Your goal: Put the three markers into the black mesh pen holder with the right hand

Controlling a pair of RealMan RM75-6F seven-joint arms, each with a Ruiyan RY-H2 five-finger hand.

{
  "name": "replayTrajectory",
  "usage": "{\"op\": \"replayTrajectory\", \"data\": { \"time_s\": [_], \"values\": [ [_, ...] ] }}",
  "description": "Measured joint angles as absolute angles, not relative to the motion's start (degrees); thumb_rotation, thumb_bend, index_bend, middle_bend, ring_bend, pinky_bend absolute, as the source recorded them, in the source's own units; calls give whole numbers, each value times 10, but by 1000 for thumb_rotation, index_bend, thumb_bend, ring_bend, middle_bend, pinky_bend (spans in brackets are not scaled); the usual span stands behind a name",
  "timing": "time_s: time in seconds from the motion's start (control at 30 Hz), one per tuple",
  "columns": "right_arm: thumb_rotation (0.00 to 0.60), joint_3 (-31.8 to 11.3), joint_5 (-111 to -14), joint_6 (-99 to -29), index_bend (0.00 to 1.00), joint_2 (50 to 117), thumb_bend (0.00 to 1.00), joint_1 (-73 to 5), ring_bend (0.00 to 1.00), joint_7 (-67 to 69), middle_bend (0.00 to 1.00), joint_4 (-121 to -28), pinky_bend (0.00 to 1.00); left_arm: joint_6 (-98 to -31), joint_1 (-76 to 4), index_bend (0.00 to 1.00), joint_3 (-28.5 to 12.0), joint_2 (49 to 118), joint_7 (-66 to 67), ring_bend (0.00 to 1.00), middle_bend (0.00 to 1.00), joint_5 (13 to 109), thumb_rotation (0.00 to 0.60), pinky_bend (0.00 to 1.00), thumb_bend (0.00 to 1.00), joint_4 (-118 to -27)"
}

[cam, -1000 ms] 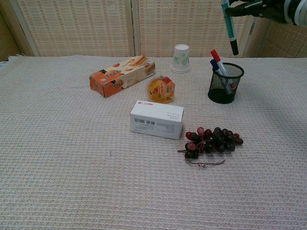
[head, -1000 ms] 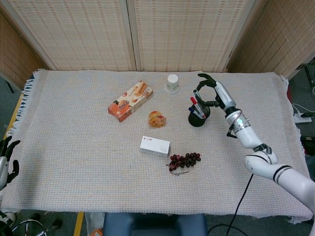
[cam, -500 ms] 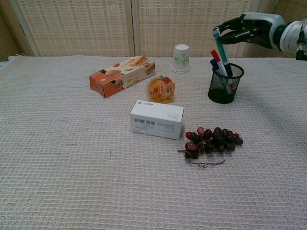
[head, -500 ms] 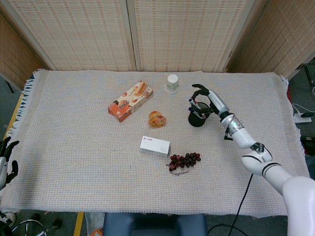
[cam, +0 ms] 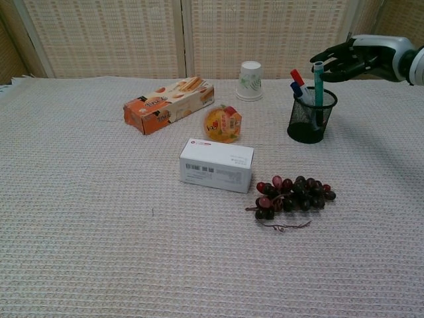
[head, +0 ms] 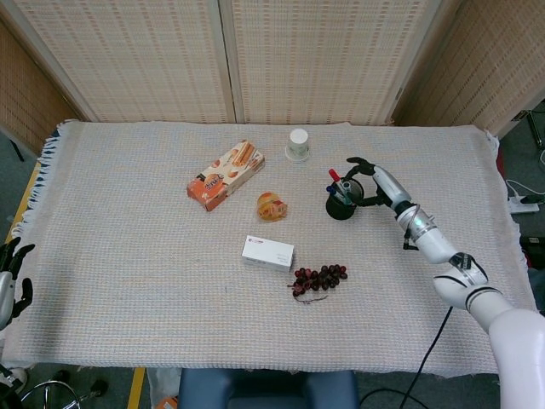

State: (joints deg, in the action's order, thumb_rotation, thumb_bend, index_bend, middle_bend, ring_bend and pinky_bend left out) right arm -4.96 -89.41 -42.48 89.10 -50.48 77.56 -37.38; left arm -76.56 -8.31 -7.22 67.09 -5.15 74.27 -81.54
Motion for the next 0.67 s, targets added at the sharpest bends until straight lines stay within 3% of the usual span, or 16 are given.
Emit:
{"op": "replayTrajectory", "data": {
  "time_s": [0.3, 0.5, 0.67],
  "values": [
    [600, -65, -873, -468, 231, 845, 236, -489, 71, 685, 60, -450, 0, -769, -82, 147, -71, 672, -54, 0, 0, 747, 600, 55, 612, -813],
    [600, -82, -863, -590, 232, 788, 230, -438, 83, 537, 60, -568, 0, -767, -83, 147, -69, 673, -53, 0, 0, 750, 600, 55, 612, -813],
    [600, -83, -841, -695, 233, 745, 230, -366, 85, 307, 60, -678, 0, -767, -84, 147, -65, 674, -51, 0, 0, 757, 600, 55, 612, -816]
  ]
}}
